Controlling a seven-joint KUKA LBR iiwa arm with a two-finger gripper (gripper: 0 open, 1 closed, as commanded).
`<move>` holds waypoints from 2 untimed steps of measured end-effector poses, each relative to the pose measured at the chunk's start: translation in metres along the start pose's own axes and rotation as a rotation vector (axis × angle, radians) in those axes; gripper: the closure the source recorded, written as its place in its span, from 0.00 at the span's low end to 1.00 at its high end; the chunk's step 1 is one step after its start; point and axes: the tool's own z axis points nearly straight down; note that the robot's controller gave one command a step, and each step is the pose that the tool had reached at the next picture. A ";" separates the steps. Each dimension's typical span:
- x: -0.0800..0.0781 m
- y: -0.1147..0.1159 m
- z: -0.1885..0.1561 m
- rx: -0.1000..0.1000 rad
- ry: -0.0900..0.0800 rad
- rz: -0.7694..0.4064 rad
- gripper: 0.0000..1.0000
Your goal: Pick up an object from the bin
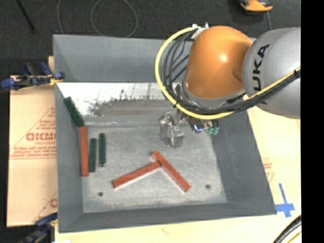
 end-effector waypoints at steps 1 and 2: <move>0.002 0.000 0.005 -0.002 0.008 -0.001 0.00; 0.053 -0.003 0.163 -0.006 0.018 -0.131 0.00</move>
Offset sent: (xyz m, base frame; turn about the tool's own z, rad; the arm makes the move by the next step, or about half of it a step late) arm 0.0000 0.0000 0.0000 0.0000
